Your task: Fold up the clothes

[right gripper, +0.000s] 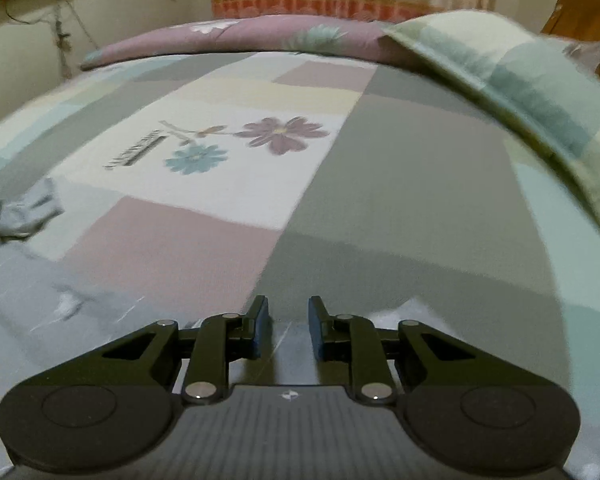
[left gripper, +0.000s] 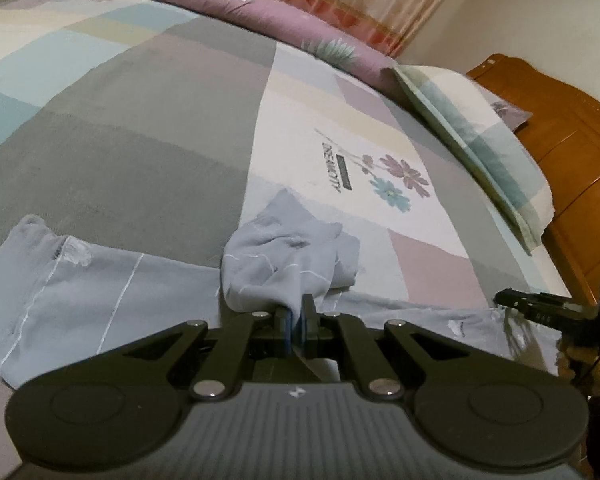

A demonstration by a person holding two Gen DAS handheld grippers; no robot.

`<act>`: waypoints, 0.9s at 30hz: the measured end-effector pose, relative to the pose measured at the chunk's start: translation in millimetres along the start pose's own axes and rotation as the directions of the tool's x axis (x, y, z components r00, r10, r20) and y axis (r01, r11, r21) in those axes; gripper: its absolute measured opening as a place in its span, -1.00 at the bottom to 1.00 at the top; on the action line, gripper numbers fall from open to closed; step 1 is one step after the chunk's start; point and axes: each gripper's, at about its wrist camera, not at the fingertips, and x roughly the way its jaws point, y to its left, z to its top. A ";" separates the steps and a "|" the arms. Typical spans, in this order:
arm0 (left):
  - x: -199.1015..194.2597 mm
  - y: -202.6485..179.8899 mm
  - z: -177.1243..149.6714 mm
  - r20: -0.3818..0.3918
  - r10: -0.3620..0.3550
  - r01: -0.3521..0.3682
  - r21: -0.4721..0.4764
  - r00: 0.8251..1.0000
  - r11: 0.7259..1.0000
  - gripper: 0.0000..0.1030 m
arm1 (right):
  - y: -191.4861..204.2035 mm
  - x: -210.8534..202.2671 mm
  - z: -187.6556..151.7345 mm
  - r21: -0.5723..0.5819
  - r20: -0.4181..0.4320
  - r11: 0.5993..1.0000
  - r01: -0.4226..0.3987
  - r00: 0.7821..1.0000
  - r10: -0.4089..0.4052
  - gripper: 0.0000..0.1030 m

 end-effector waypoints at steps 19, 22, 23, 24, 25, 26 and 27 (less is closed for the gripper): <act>-9.9 7.5 -10.0 -0.112 0.174 -0.166 0.081 0.978 0.983 -0.20 | 76.2 -99.2 -88.4 -0.086 -0.113 0.978 -0.190 0.977 0.180 -0.19; -21.6 -6.9 -7.4 -0.079 0.185 -0.174 0.120 0.980 0.977 -0.21 | 76.4 -102.7 -85.2 -0.080 -0.083 0.981 -0.175 0.982 0.168 -0.17; -25.1 -15.3 -7.1 -0.067 0.173 -0.163 0.143 0.983 0.976 -0.20 | 76.6 -100.9 -84.5 -0.071 -0.081 0.983 -0.168 0.983 0.162 -0.15; -27.3 -26.0 -7.0 -0.058 0.154 -0.142 0.171 0.986 0.975 -0.17 | 76.8 -99.0 -83.8 -0.062 -0.078 0.985 -0.161 0.985 0.156 -0.11; -28.8 -36.8 -7.0 -0.051 0.132 -0.120 0.201 0.990 0.972 -0.12 | 76.9 -97.2 -83.2 -0.054 -0.076 0.987 -0.154 0.986 0.150 -0.09; -26.5 -48.5 -7.9 -0.052 0.104 -0.089 0.236 0.993 0.968 -0.09 | 77.1 -95.3 -82.5 -0.045 -0.073 0.988 -0.148 0.987 0.144 -0.08; -24.2 -60.2 -8.7 -0.054 0.076 -0.058 0.270 0.996 0.961 -0.01 | 78.3 -91.4 -84.5 -0.041 -0.084 0.989 -0.140 0.987 0.137 -0.06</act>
